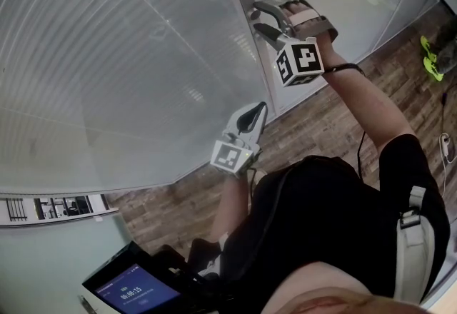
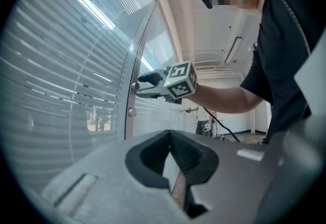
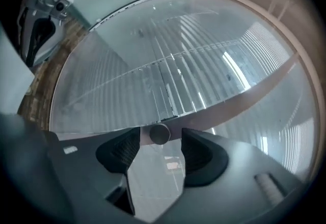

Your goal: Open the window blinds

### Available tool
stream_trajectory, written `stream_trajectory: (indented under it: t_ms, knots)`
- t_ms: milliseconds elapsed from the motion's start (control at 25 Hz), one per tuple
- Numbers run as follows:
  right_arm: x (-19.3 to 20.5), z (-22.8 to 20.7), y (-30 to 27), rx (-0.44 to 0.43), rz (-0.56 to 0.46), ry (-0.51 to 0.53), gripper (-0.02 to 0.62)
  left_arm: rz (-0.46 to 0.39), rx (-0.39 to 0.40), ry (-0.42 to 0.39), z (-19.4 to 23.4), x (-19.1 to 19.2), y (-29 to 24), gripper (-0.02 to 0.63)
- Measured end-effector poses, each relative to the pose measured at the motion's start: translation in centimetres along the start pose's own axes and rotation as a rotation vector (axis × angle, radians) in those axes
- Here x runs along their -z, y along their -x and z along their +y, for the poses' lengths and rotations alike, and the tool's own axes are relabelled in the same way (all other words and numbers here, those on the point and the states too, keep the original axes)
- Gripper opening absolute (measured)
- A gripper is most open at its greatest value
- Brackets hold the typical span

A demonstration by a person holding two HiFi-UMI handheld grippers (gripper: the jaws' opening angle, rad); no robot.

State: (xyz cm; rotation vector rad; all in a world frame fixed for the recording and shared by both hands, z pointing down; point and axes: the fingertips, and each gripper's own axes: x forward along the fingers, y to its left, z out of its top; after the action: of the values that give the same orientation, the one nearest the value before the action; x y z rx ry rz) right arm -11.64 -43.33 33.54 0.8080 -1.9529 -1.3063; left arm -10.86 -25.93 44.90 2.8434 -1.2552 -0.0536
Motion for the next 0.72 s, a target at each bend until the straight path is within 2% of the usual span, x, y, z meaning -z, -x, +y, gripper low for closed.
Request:
stream_trajectory:
  t_ms: [80,240,320,400,560,720]
  knots:
    - [-0.07,0.21,-0.19,-0.005,0.012,0.063,0.258,-0.002,-0.004,0.005,0.02,-0.04,0.03,0.003]
    - [-0.1,0.33,-0.45,-0.007,0.018,0.107,0.236,-0.002,-0.01,0.009,0.14,0.03,0.04,0.003]
    - [0.05,0.28,-0.61,-0.001,0.028,0.132,0.205,-0.002,-0.012,0.009,0.19,0.0,0.02,0.003]
    - [0.19,0.23,-0.68,0.009,0.041,0.159,0.133,-0.002,-0.016,0.012,0.26,-0.04,0.07,0.003]
    - [-0.08,0.16,-0.64,0.02,0.043,0.164,0.132,-0.003,-0.021,0.013,0.53,-0.01,0.39,0.003]
    - [-0.02,0.11,-0.61,0.019,0.038,0.121,0.132,-0.004,-0.017,0.007,0.43,-0.04,0.16,0.003]
